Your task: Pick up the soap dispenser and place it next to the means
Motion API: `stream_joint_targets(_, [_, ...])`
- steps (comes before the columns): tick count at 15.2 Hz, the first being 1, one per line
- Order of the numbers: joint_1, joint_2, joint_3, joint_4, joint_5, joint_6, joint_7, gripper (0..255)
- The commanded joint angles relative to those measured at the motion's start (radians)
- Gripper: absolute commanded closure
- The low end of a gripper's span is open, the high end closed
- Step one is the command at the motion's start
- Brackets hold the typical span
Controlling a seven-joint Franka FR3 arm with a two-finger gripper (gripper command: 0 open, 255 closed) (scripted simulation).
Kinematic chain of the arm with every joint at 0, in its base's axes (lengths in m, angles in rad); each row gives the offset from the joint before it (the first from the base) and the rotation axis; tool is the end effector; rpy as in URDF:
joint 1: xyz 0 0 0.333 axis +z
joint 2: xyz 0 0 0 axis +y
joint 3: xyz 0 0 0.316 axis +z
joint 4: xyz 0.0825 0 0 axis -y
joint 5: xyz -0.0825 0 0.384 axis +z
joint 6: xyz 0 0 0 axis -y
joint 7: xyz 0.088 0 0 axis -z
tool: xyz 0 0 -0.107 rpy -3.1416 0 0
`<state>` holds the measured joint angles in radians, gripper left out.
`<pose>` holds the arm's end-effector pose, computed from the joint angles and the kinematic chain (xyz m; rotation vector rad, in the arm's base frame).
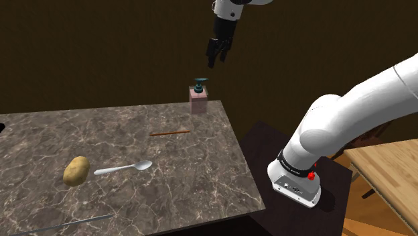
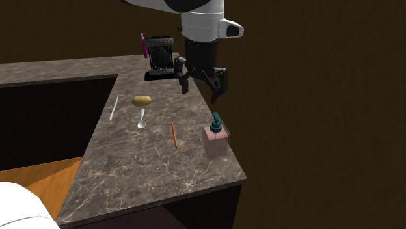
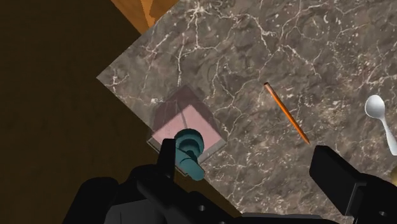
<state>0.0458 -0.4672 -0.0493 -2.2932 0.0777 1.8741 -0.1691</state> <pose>0.4169 0.0022 0.5326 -3.0394 -0.2267 -0.0843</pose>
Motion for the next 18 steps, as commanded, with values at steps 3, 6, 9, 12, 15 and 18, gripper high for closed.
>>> stream_joint_targets(3, [0.014,0.148,-0.015,0.035,-0.007,0.092,-0.085,0])
stream_joint_targets(6, [0.021,0.263,-0.023,0.081,-0.010,0.145,-0.146,0])
stream_joint_targets(9, [0.026,0.379,-0.027,0.138,-0.011,0.189,-0.204,0])
stream_joint_targets(12, [0.027,0.396,-0.026,0.125,-0.010,0.218,-0.209,0])
stream_joint_targets(15, [0.030,0.412,-0.026,0.101,-0.007,0.258,-0.211,0])
stream_joint_targets(18, [0.031,0.427,-0.026,0.082,-0.004,0.292,-0.213,0])
